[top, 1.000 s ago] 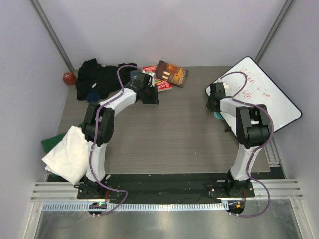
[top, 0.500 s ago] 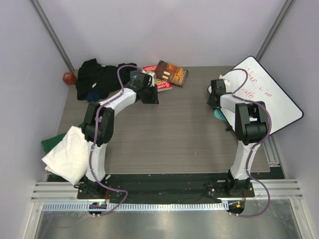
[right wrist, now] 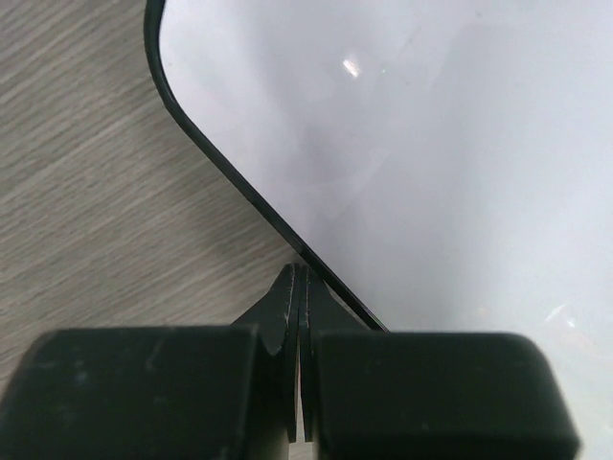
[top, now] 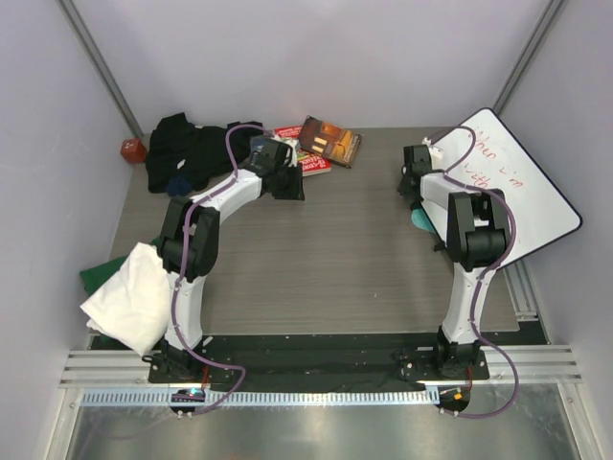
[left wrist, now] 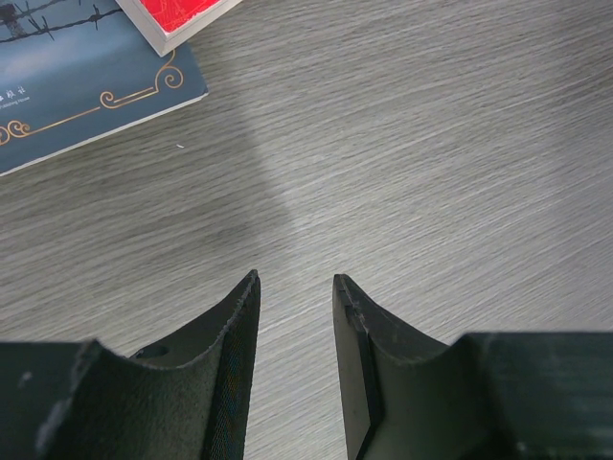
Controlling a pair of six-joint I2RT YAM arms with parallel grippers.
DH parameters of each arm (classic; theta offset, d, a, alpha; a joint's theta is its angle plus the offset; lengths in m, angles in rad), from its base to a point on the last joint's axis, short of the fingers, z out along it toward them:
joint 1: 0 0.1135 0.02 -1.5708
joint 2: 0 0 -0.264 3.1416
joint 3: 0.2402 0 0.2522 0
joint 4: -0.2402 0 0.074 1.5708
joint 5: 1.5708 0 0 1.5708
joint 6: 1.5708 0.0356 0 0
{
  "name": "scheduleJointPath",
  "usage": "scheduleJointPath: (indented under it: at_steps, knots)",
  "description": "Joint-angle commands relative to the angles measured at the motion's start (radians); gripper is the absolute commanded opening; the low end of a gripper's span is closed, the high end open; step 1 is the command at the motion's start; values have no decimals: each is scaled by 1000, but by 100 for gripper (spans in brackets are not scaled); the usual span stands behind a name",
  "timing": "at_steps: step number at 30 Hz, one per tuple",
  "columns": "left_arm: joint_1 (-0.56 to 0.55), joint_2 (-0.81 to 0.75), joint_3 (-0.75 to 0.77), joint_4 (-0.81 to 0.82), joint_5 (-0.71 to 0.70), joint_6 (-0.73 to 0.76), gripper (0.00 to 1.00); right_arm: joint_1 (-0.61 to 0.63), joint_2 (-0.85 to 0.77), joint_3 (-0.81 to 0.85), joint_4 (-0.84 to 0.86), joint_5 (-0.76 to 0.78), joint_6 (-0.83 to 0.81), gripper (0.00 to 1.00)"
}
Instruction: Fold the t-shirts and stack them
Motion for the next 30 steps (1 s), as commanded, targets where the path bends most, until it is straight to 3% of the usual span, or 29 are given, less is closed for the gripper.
scheduleJointPath:
  at_steps: [1, 18, 20, 21, 30]
  knots:
    - [-3, -47, 0, -4, -7, 19, 37, -10, 44, 57, -42, 47, 15, 1]
    - [-3, -34, 2, -12, -10, 28, 37, -15, 181, 287, -119, 35, -10, 1]
    - [1, -37, 0, -12, -13, 17, 38, -14, 175, 284, -120, -28, -23, 10]
    - [6, -43, -4, -10, -10, -3, 38, -14, 167, 269, -120, -43, -25, 19]
    - [35, -135, -63, 40, -23, -96, 42, 39, -75, 39, 33, -232, 1, 30]
